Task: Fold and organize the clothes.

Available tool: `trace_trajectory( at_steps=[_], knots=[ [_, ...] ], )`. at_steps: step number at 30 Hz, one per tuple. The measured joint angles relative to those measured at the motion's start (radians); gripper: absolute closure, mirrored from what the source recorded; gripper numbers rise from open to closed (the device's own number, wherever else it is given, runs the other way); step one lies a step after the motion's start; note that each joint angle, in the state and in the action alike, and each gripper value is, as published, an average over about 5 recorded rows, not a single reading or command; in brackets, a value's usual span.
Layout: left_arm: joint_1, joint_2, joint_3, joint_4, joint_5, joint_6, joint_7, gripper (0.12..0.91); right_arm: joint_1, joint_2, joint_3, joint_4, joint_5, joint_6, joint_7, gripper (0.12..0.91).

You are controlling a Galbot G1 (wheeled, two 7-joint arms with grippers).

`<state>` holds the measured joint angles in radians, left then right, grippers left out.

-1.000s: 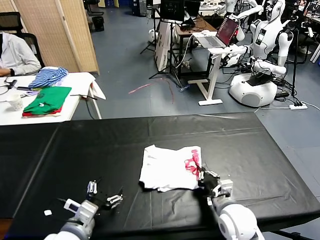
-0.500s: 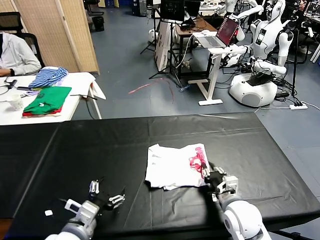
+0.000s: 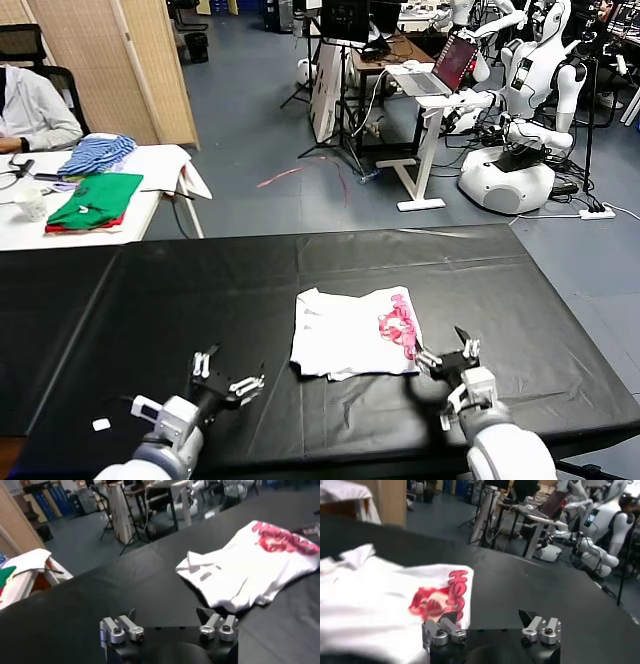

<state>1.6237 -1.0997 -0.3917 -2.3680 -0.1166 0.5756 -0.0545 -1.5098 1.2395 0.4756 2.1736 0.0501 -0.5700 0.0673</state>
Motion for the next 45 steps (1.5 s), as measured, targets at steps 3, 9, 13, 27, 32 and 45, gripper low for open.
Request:
trace_trajectory(
  at_steps=[3, 9, 13, 27, 32, 45],
  knots=[
    [-0.015, -0.010, 0.023, 0.026, 0.028, -0.054, -0.005, 0.123, -0.038, 0.003, 0.009, 0.015, -0.028, -0.009, -0.004, 0.118],
    [-0.016, -0.025, 0.064, 0.071, 0.081, -0.099, -0.005, 0.123, -0.076, 0.008, 0.017, 0.031, -0.035, -0.021, -0.007, 0.118],
    [-0.007, -0.028, 0.072, 0.077, 0.086, -0.100, -0.007, 0.123, -0.074, 0.012, 0.013, 0.015, -0.035, -0.028, -0.007, 0.118],
    [0.031, -0.044, 0.015, 0.015, -0.040, -0.173, -0.018, 0.123, -0.090, 0.029, 0.090, 0.057, 0.151, 0.052, -0.047, 0.118],
    [0.064, -0.070, -0.022, 0.002, -0.069, -0.307, -0.009, 0.123, -0.155, 0.060, 0.166, 0.147, 0.226, 0.163, -0.060, 0.118],
    [0.179, -0.174, -0.117, 0.101, 0.003, -0.681, 0.049, 0.123, -0.323, 0.176, 0.187, 0.155, 0.168, 0.511, -0.097, 0.118]
  ],
)
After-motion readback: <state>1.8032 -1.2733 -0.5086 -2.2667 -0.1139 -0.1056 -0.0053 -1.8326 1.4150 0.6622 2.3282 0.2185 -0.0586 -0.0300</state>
